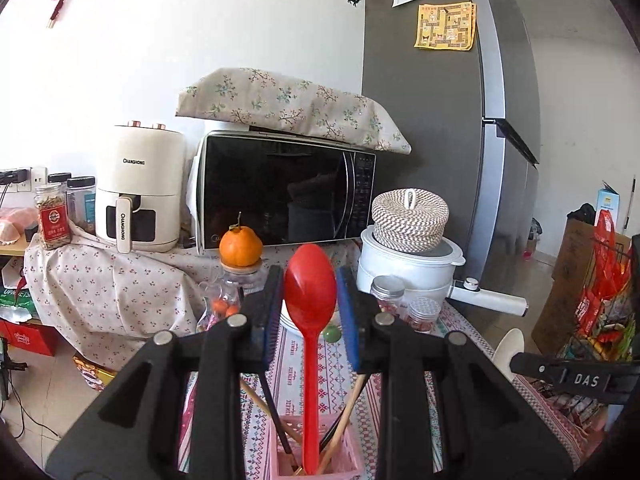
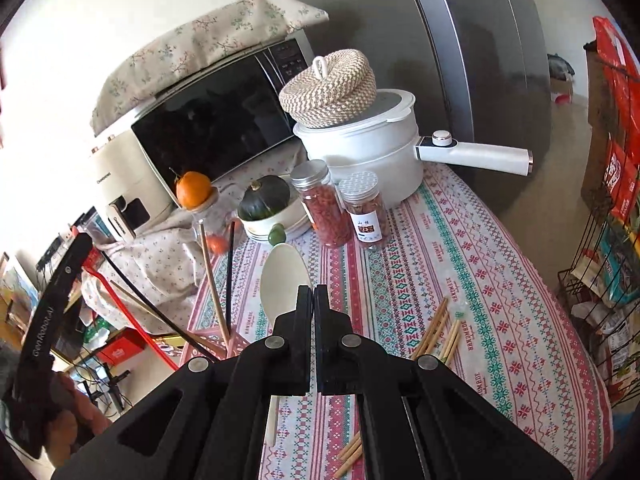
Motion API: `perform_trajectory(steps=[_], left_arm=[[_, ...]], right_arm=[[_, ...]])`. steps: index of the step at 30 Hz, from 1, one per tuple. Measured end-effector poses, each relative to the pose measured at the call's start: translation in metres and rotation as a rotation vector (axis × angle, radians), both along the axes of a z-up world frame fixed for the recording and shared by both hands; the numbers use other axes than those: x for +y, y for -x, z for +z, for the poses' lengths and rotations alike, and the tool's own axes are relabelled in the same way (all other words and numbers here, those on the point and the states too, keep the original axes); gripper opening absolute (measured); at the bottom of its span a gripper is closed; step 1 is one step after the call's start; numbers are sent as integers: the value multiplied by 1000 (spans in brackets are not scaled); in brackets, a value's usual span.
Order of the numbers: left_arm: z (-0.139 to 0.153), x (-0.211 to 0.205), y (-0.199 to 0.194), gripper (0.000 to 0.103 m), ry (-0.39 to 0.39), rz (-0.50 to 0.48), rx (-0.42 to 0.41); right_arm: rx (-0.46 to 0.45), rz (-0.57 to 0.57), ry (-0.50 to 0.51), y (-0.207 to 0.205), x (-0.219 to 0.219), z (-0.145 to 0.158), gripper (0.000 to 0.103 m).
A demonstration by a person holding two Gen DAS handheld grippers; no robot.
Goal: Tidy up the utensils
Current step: 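Lower both spoons into the pink basket and open both tools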
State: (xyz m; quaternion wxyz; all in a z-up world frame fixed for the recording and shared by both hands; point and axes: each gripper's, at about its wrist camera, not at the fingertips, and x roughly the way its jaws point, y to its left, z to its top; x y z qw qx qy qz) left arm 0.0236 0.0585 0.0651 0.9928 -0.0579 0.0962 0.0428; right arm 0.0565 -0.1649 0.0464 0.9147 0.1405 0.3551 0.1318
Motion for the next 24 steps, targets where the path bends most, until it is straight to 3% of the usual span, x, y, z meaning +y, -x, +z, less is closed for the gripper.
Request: perform_trajectory(steps=[8, 14, 20, 24], left_arm=[[-32, 7, -23, 29, 46, -9, 136], [-31, 8, -17, 29, 76, -71, 255], [-23, 15, 2, 38, 89, -108, 353], [-30, 26, 8, 54, 110, -115, 455]], right_arm=[[-37, -1, 1, -4, 11, -3, 0], [-97, -3, -11, -2, 18, 2, 0], [-154, 19, -14, 2, 38, 7, 0], [-204, 40, 7, 6, 58, 9, 0]])
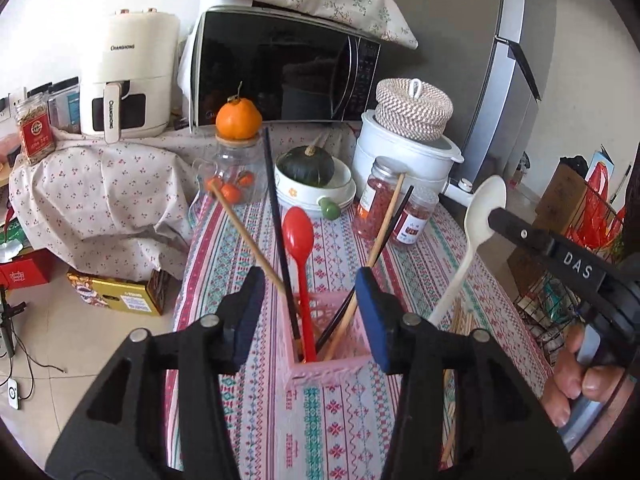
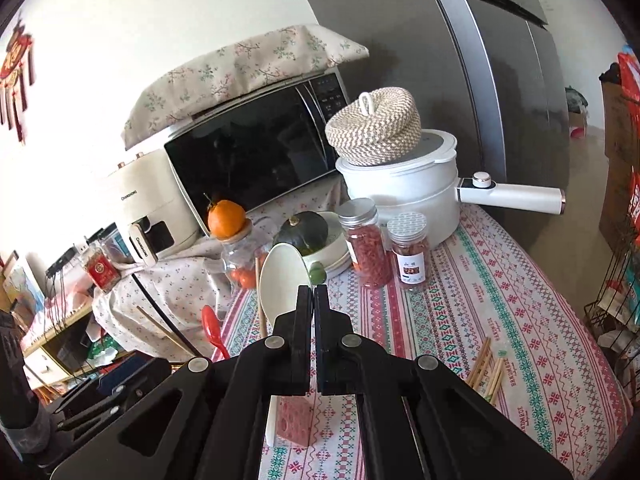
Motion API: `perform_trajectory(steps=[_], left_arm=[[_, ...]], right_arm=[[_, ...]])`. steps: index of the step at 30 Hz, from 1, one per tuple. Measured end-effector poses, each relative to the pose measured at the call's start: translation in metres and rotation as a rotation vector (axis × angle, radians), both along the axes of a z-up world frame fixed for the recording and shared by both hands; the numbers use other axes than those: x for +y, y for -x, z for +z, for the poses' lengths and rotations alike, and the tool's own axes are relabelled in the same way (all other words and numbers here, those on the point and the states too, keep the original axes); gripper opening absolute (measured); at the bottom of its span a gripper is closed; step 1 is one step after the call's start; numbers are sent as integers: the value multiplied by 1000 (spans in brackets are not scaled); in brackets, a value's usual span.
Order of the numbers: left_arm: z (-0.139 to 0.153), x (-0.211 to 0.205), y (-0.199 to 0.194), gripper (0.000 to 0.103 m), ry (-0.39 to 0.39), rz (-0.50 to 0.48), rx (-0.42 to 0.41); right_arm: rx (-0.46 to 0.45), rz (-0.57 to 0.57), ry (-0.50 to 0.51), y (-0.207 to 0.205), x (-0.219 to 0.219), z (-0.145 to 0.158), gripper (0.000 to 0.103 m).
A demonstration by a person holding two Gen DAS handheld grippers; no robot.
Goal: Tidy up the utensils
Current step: 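Lower both spoons into the pink basket and open both tools, then reach the right tool to the loose wooden chopsticks and grasp one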
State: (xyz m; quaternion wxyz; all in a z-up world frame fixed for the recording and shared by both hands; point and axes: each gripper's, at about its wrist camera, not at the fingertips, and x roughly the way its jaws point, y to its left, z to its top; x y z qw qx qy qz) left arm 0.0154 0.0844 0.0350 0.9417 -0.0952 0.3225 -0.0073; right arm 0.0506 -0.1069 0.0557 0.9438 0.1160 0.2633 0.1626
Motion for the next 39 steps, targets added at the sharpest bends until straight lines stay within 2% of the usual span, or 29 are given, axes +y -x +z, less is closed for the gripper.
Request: perform_trajectory(steps=[4, 6, 10, 14, 15, 16, 20, 21, 23, 25, 27, 32, 39], left_arm=[[-15, 13, 6, 68, 6, -9, 126], [-21, 19, 10, 75, 3, -6, 162], [-34, 28, 14, 85, -47, -8, 244], [-44, 32, 18, 94, -87, -20, 280], [-45, 32, 18, 101, -94, -21, 283], [-46, 33, 18, 102, -100, -23, 284], [-51, 29, 18, 102, -129, -35, 284], [-52, 28, 18, 103, -129, -36, 281], [-55, 26, 18, 103, -112, -48, 286], [-58, 24, 17, 103, -107, -53, 294], [-59, 22, 17, 103, -114, -58, 297], [-60, 18, 17, 103, -88, -72, 303], [-66, 3, 16, 103, -68, -108, 335]], right_arm=[[-42, 16, 25, 2, 20, 1, 0], [-57, 20, 37, 2, 28, 0, 0], [-82, 12, 64, 1, 43, -5, 0], [-98, -6, 101, -2, 55, -13, 0], [-98, -6, 112, -3, 57, -16, 0], [-94, -2, 120, -4, 60, -19, 1], [-49, 62, 122, -7, 66, -28, 2], [-36, 76, 124, -8, 66, -29, 4], [-22, 95, 130, -7, 64, -27, 16], [-22, 114, 124, -3, 59, -24, 47], [-31, 127, 123, 2, 52, -19, 55], [20, 136, 144, 9, 29, -15, 63], [208, 71, 162, 3, -23, -36, 67]])
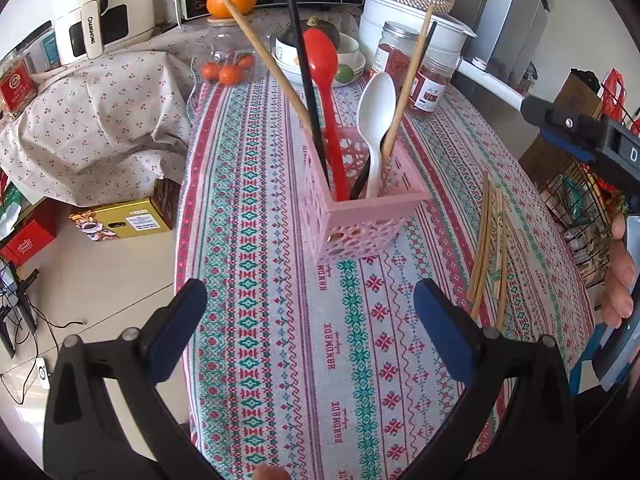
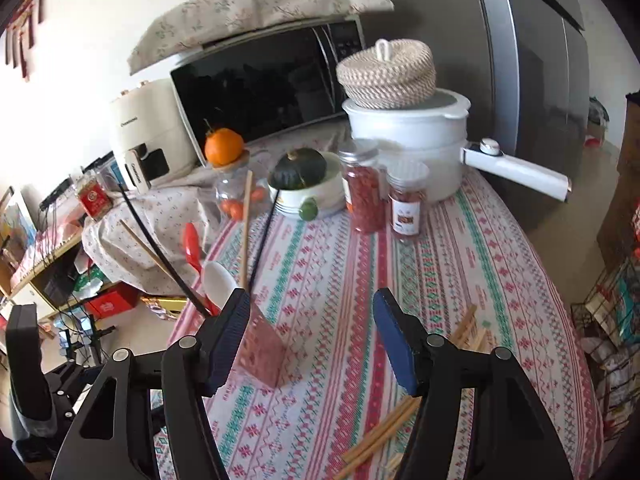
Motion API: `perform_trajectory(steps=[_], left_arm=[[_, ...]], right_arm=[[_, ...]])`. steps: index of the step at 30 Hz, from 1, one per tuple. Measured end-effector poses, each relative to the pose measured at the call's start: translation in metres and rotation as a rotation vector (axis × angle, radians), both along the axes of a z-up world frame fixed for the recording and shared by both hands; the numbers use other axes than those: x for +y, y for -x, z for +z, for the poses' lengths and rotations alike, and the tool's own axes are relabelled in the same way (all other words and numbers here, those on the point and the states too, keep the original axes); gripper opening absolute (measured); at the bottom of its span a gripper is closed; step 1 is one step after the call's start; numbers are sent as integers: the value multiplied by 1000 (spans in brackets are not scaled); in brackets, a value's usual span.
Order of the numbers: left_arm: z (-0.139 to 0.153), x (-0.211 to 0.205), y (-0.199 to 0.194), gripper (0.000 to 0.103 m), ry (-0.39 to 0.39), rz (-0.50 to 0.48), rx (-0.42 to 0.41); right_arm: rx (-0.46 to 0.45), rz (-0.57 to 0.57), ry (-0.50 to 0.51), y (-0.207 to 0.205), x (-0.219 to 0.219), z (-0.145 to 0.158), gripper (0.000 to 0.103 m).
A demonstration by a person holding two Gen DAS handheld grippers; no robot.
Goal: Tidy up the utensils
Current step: 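Reach the right tool to the loose wooden chopsticks and grasp one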
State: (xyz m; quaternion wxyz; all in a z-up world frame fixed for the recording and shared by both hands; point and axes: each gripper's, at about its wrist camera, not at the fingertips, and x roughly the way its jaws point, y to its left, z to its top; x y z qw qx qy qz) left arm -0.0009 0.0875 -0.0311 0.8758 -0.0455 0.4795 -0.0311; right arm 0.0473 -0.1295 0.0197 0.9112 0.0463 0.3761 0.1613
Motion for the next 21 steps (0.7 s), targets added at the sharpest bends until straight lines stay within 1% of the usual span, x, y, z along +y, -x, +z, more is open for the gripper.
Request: perform_trajectory(steps=[4, 8, 12, 14, 17, 21], left_arm=[[-6, -13, -2, 103, 15, -27, 40], [-9, -28, -4, 103, 8, -62, 56], [-13, -43, -6, 103, 1, -101, 73], [-16, -50, -8, 103, 6, -116, 88], [-20, -58, -10, 103, 16, -130, 109], [-24, -69, -13, 103, 2, -147, 122]], right_arm=[[110, -50, 83, -7, -27, -24, 68], [226, -85, 121, -13, -53, -49, 68], [356, -144, 221, -18, -71, -77, 68], [420, -159, 235, -22, -80, -91, 68], [465, -171, 241, -27, -89, -108, 68], [507, -173, 262, -34, -91, -121, 68]])
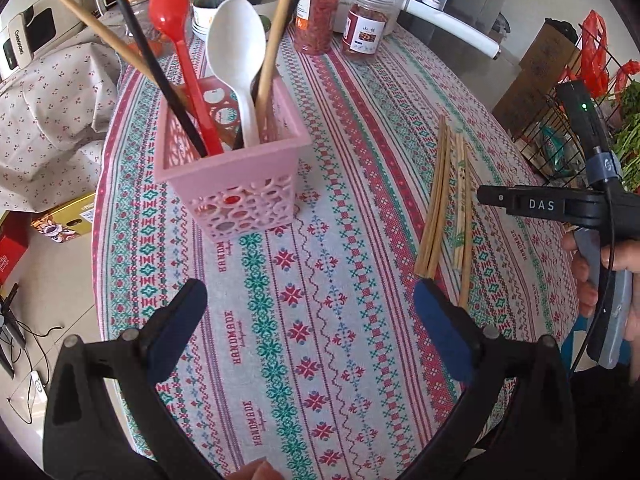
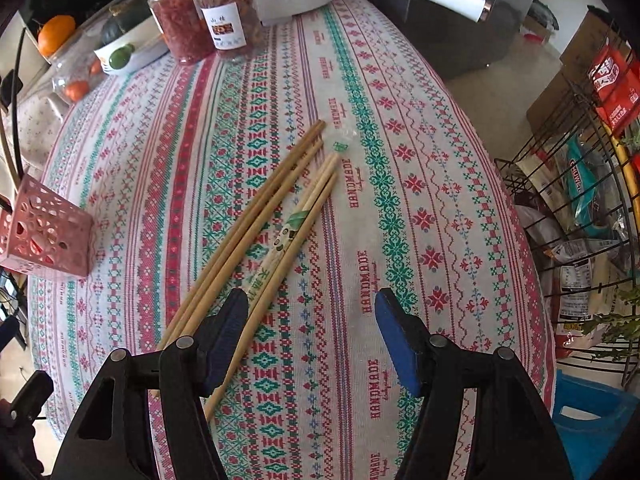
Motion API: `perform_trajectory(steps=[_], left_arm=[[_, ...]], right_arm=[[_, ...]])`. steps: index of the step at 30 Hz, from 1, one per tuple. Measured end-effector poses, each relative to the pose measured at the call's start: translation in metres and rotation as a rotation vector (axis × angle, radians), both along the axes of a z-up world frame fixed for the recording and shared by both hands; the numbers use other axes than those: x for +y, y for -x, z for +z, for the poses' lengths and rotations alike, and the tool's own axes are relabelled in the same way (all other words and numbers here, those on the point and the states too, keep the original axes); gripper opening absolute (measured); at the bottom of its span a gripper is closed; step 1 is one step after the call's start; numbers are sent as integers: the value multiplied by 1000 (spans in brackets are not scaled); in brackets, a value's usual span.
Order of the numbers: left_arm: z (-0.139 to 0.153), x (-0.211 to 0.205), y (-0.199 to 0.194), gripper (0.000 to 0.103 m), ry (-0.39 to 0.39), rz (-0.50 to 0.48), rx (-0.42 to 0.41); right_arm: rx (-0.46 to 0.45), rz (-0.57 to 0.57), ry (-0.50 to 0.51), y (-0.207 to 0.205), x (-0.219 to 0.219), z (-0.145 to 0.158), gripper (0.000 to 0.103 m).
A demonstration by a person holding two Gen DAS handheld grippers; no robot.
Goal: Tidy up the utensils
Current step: 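Reach the right tool to the loose wooden chopsticks and grasp one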
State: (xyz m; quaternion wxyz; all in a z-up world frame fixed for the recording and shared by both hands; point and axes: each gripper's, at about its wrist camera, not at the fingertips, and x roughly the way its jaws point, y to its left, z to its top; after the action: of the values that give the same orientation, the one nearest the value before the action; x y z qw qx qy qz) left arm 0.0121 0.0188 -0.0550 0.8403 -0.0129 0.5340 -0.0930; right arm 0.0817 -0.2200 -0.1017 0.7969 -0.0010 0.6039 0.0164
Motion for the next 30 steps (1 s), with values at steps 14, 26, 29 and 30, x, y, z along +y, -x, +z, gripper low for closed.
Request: perform_trajectory(steps=[14, 26, 29, 30], left_arm=[[-11, -14, 0, 103, -57, -53, 30], [-9, -18, 3, 103, -64, -75, 15], [-4, -23, 6, 103, -65, -83, -20], [-2, -27, 7, 103, -72, -90, -40]], right_arm=[[49, -20, 59, -16, 0, -15, 75], [50, -178, 58, -38, -37, -20, 54], [49, -195, 35, -40, -50, -16, 18], [51, -198, 12, -40, -56, -16, 15]])
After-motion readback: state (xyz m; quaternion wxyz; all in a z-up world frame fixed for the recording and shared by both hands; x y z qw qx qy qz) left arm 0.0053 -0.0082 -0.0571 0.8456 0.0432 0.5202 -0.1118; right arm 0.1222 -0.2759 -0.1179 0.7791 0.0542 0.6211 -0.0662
